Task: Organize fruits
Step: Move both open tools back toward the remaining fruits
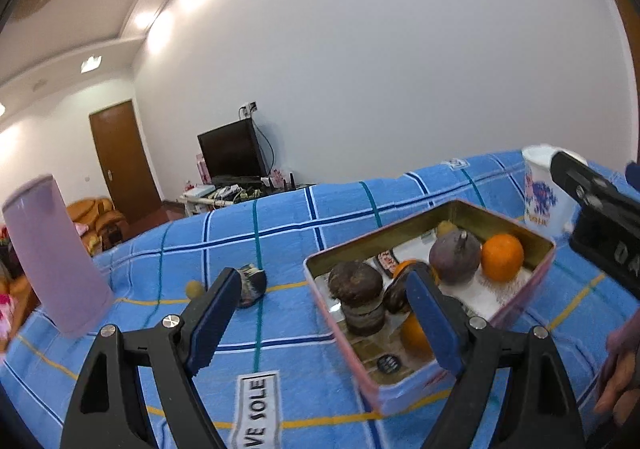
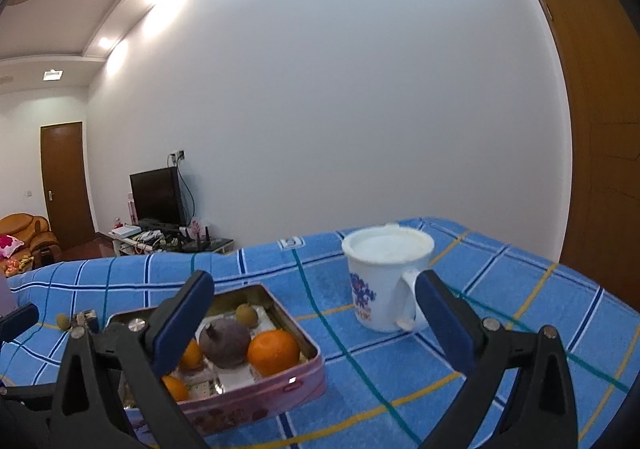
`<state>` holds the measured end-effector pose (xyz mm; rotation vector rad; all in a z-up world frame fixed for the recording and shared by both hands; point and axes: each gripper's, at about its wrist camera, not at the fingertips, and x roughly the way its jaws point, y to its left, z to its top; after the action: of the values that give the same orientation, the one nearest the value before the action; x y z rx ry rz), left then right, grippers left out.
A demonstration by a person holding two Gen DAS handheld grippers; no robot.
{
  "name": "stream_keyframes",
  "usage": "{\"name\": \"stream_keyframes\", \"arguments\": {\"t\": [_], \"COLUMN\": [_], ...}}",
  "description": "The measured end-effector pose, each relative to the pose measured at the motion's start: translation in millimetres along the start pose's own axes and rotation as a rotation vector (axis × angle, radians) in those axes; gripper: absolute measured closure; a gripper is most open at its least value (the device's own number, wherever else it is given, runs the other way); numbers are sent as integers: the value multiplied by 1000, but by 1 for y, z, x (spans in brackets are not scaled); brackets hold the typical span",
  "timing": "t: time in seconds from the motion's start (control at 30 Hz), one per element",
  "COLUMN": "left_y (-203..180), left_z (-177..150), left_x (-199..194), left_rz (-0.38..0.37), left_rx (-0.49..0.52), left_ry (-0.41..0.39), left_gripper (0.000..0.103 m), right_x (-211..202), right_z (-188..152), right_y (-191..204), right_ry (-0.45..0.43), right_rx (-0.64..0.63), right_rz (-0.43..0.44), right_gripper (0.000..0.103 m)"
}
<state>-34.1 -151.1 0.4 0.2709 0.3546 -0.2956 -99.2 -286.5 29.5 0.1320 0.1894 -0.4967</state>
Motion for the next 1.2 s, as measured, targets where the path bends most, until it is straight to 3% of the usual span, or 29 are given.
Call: {"name": "stream_keyframes", "arguments": {"t": [0.17, 0.53, 0.8, 1.2], "left_y": [8, 46, 89, 194], "left_z": [-9, -21, -27, -42], "left_x": [-6, -13, -4, 24], "left_rz": [5, 0, 95, 280], "left_rx": [67, -25, -59, -184], "left_ry": [10, 40, 62, 129], "left_gripper": [17, 17, 17, 17], "right_x": [-1, -33, -32, -25], "right_z": [-6, -16, -20, -29], "right_y": [0, 33, 81, 167], "right_ry": [72, 83, 100, 138], "right_rx": [34, -42, -46, -112], "right_rz": [11, 57, 115, 234], "right_gripper": [0, 0, 0, 0]}}
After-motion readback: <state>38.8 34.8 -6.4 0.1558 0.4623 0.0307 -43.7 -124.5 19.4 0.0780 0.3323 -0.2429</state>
